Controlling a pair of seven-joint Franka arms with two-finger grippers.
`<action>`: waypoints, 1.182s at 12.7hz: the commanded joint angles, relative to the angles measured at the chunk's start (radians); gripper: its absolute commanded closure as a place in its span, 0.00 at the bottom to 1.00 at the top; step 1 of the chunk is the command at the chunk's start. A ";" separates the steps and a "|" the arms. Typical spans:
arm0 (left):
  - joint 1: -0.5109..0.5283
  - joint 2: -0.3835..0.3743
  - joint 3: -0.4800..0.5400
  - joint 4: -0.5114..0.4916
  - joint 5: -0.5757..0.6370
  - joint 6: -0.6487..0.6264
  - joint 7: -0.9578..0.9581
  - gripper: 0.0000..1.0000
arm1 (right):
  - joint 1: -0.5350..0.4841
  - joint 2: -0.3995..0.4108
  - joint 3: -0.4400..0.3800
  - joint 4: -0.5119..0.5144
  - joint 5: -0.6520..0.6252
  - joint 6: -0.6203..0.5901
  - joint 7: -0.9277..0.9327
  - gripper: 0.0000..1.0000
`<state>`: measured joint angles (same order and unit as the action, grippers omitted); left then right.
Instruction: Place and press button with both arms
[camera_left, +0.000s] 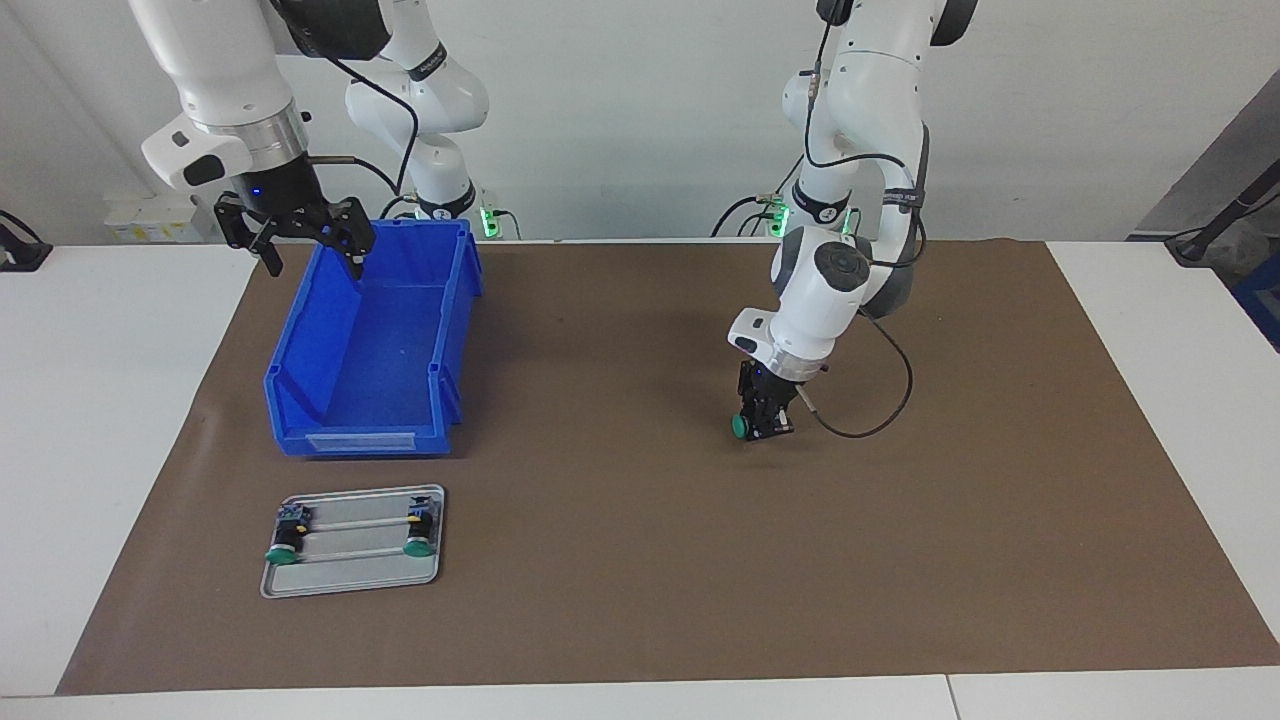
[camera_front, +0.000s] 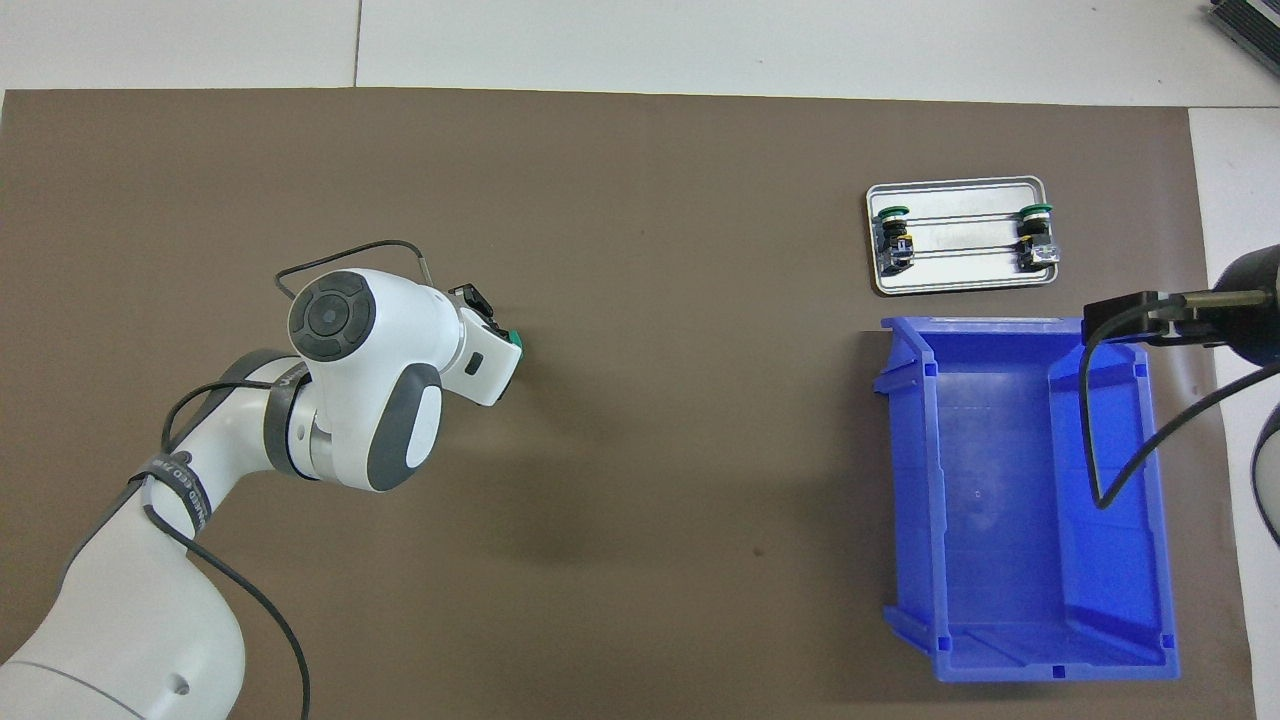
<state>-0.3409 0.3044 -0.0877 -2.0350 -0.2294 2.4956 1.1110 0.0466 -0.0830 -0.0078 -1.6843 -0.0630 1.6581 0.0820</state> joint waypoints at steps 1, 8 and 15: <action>0.032 0.016 -0.007 0.050 -0.156 -0.070 0.126 0.96 | -0.010 -0.023 0.002 -0.028 0.026 0.016 -0.018 0.00; 0.265 -0.008 -0.009 0.108 -0.617 -0.381 0.508 0.93 | -0.004 0.012 0.006 0.000 0.025 0.028 0.059 0.00; 0.313 -0.067 -0.006 -0.062 -1.017 -0.423 0.870 0.96 | -0.025 0.086 0.006 0.083 0.026 -0.026 0.027 0.00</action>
<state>-0.0345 0.2846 -0.0903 -2.0202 -1.1663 2.0771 1.8894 0.0437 -0.0202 -0.0078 -1.6323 -0.0630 1.6566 0.1285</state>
